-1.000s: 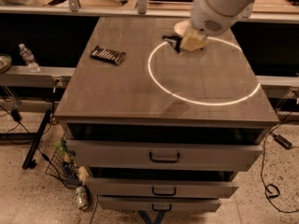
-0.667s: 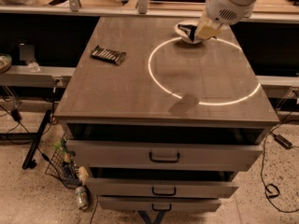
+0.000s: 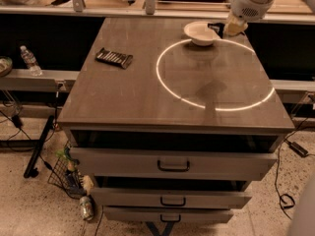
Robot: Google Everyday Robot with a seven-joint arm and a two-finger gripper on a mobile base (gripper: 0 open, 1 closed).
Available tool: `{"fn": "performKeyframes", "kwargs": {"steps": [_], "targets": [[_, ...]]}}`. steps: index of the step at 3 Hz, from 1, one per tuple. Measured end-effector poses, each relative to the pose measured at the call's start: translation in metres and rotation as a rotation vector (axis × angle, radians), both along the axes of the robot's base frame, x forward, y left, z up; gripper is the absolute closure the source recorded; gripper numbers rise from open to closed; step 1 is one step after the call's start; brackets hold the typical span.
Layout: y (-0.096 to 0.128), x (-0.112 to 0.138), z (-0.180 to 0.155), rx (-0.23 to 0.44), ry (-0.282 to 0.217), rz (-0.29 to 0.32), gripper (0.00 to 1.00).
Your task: Move rxbar blueberry near paper bowl
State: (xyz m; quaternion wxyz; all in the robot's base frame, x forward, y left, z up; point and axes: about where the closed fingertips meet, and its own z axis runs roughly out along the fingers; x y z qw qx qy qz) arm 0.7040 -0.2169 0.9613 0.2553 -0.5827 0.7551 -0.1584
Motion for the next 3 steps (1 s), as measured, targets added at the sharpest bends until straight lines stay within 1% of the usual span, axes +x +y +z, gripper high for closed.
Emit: {"fn": "performKeyframes", "kwargs": {"steps": [1,2,3], "targets": [[-0.036,0.026,-0.026,-0.021,0.026,-0.062,1.0],[-0.059,0.037,-0.051,-0.026,0.061,-0.108,1.0],[-0.061,0.045,-0.069,-0.013,0.088,-0.113,0.83]]}}
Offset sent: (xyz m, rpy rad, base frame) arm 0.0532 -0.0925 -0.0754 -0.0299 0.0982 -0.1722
